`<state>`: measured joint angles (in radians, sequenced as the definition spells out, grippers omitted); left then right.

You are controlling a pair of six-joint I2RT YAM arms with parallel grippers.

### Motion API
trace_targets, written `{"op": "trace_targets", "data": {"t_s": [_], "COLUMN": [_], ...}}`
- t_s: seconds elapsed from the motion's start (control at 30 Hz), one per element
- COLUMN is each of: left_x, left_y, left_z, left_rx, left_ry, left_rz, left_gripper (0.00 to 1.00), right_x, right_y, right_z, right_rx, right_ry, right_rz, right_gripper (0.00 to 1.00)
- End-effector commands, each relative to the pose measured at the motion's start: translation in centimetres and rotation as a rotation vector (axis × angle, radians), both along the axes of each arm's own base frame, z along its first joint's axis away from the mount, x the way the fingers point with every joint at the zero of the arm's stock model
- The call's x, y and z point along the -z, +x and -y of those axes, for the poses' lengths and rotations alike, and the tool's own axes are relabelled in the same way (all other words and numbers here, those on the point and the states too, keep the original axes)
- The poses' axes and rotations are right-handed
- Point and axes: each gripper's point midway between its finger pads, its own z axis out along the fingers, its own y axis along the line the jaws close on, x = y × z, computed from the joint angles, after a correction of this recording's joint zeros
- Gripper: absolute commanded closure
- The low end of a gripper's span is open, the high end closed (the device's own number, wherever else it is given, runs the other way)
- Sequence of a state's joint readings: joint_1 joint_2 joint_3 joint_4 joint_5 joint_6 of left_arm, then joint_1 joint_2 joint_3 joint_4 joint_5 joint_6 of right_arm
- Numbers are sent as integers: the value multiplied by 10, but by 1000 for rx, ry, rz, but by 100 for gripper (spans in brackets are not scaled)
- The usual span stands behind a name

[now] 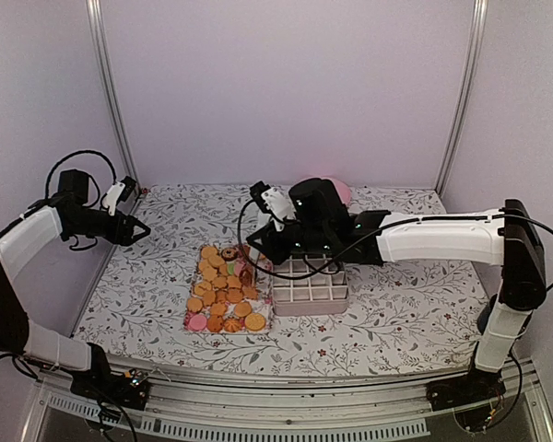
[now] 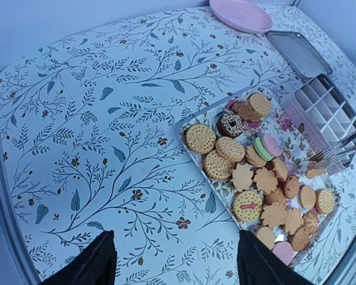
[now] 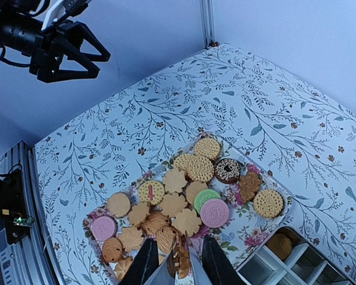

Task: Pack the cookies
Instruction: Pick up the fake cookies from the plate, then place the fake cookies in the empty pocket of the box.

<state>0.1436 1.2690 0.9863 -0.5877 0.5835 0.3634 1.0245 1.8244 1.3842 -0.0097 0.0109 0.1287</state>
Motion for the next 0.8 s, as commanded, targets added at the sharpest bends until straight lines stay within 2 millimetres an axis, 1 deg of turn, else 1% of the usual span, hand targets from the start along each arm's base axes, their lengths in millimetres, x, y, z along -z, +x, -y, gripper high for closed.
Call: {"op": "trace_targets", "data": {"t_s": [0.0, 0.17, 0.23, 0.33, 0.5, 0.57, 0.6, 0.67, 0.77], "left_x": [-8, -8, -8, -8, -7, -7, -7, -7, -7], "left_y": [0, -1, 0, 0, 0, -1, 0, 0, 1], "left_z": [-1, 0, 0, 0, -1, -1, -1, 0, 0], "left_rx": [6, 8, 9, 9, 7, 8, 8, 9, 11], "left_ry": [4, 5, 3, 3, 12, 10, 8, 4, 0], "left_rz": [36, 36, 37, 37, 35, 32, 32, 30, 28], "left_gripper": [30, 30, 30, 30, 30, 30, 31, 31, 31], "right_x": [-57, -53, -51, -64, -101, -109, -112, -112, -109], "right_y": [7, 9, 15, 33, 58, 65, 68, 74, 82], "right_z": [12, 17, 21, 36, 72, 84, 90, 100, 111], "right_rx": [-4, -3, 26, 71, 148, 175, 189, 209, 245], "right_ry": [102, 91, 68, 73, 97, 99, 99, 89, 76], "right_rz": [58, 52, 71, 106, 185, 204, 213, 223, 226], "right_gripper": [100, 100, 100, 100, 100, 100, 100, 100, 100]}}
